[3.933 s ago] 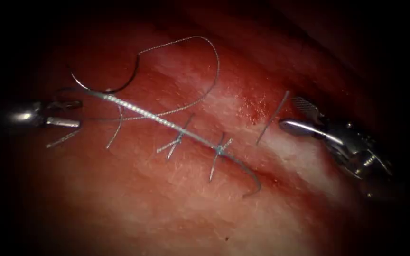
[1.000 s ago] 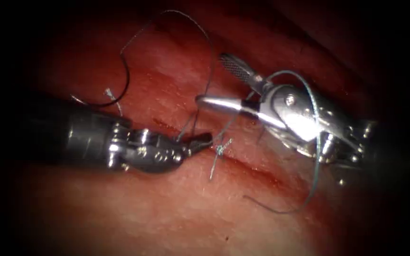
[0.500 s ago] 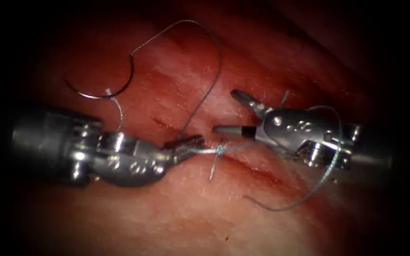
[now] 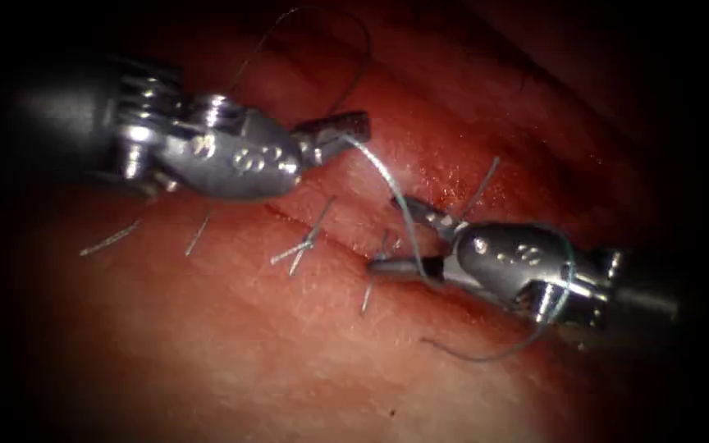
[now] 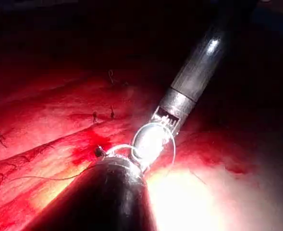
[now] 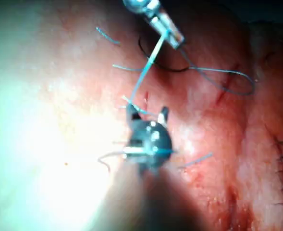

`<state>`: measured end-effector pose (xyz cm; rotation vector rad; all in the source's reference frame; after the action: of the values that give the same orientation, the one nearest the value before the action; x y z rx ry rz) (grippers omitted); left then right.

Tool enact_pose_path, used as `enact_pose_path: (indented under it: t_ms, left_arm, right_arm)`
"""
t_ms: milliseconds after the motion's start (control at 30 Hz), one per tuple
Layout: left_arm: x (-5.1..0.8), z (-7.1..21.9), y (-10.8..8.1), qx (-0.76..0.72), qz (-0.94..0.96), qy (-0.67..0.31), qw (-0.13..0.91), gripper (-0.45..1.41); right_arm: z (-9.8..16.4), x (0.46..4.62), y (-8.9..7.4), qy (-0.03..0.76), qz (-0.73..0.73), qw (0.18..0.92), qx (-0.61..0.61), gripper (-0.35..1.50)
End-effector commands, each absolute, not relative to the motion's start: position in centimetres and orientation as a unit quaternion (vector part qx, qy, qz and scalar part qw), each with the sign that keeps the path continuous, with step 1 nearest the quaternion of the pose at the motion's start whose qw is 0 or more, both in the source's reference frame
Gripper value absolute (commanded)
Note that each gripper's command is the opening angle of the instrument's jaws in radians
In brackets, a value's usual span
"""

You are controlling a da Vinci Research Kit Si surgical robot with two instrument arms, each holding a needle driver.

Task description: Wound Closure

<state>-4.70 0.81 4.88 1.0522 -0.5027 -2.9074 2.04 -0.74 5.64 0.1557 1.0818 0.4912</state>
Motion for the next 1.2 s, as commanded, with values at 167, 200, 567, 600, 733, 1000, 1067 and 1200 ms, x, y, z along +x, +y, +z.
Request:
enact_pose_path:
  t_ms: [167,200,567,600,733,1000,1067,1200]
  left_arm:
    - [-4.9,5.1,0.9,0.328,-0.933,-0.144,0.029,-0.45]
    - [-4.93,5.1,0.9,0.324,-0.934,-0.142,0.037,-0.45]
    - [-5.11,5.6,1.0,0.31,-0.94,-0.109,0.089,-0.45]
    - [-5.12,5.7,0.9,0.307,-0.941,-0.106,0.093,-0.45]
    - [-5.14,5.9,0.9,0.303,-0.942,-0.101,0.103,-0.45]
    - [-5.09,6.3,0.6,0.306,-0.941,-0.086,0.112,-0.45]
    - [-5.09,6.3,0.5,0.308,-0.941,-0.086,0.113,-0.45]
    - [-5.05,6.2,0.4,0.31,-0.94,-0.084,0.113,-0.45]
  right_arm:
    - [5.6,2.14,-0.8,0.535,0.215,0.812,0.088,0.64]
    - [5.6,2.15,-0.8,0.541,0.212,0.809,0.091,0.62]
    - [5.5,2.2,-0.9,0.608,0.187,0.763,0.111,0.54]
    - [5.5,2.2,-0.9,0.615,0.186,0.758,0.112,0.52]
    - [5.4,2.19,-0.8,0.639,0.19,0.737,0.109,0.46]
    - [5.1,2.1,-0.6,0.706,0.231,0.664,0.08,0.51]
    - [5.2,2.08,-0.5,0.703,0.246,0.664,0.067,0.52]
    - [5.2,1.93,-0.5,0.689,0.277,0.668,0.04,0.54]
